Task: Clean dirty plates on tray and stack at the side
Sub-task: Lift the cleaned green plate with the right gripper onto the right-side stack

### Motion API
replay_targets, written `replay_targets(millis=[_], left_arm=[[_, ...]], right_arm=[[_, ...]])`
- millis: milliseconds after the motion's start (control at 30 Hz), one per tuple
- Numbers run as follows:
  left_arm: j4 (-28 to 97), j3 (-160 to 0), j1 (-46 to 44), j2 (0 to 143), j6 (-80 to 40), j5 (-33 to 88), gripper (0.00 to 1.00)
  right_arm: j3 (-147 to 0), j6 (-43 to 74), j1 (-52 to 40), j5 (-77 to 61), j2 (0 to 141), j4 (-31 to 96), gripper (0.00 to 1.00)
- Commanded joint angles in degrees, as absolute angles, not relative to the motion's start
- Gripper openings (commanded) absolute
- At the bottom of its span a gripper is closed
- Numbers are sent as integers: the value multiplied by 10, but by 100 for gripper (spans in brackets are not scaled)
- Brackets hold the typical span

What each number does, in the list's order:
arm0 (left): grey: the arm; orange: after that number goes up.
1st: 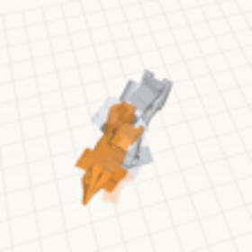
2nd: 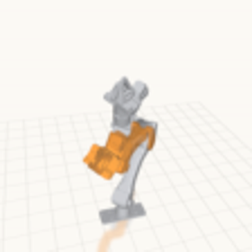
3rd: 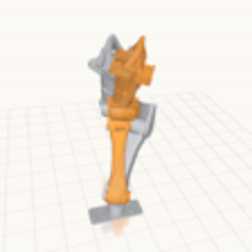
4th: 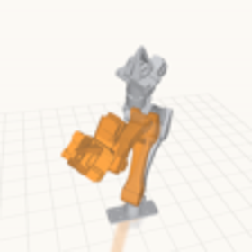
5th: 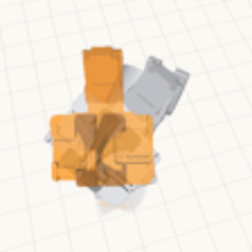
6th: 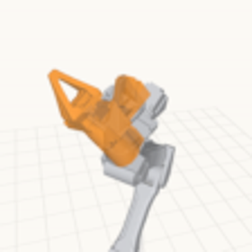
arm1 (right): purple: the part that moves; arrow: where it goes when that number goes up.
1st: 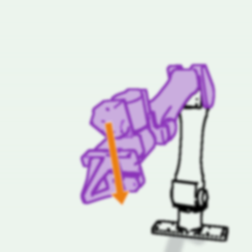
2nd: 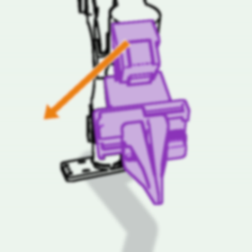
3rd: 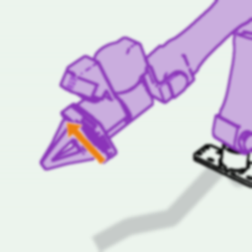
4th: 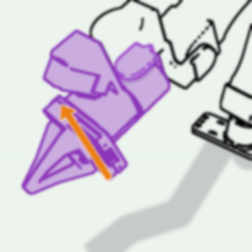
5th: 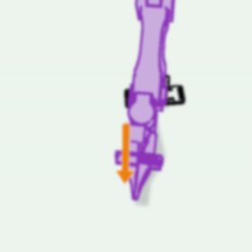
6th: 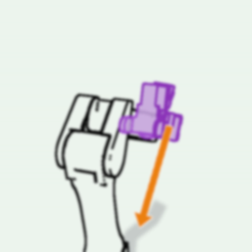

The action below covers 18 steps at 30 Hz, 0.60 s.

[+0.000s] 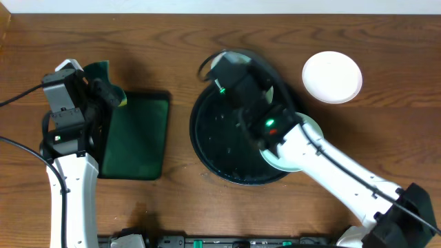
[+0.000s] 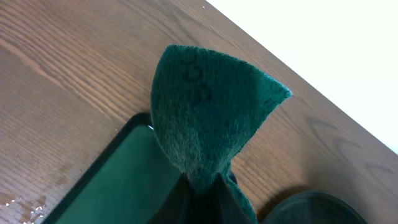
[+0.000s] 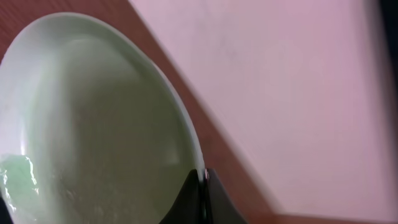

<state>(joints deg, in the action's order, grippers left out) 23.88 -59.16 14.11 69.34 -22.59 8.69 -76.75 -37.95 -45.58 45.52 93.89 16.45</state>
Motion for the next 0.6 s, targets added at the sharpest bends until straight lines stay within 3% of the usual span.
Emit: replay_targets(millis=[0, 200, 300, 400, 567], left_arm=[[238, -595, 143, 693, -233, 91, 7], [240, -595, 143, 693, -233, 91, 7], [240, -595, 143, 693, -233, 91, 7], [241, -595, 143, 693, -233, 91, 7], [247, -595, 143, 693, -233, 91, 7]], right_arm=[[-769, -554, -495, 584, 928, 147, 1], [-768, -545, -534, 567, 929, 135, 1], [-768, -469, -509, 422, 931, 206, 1], [-768, -389, -442, 281, 940, 244, 1], [-768, -208, -257, 28, 946, 251, 1]])
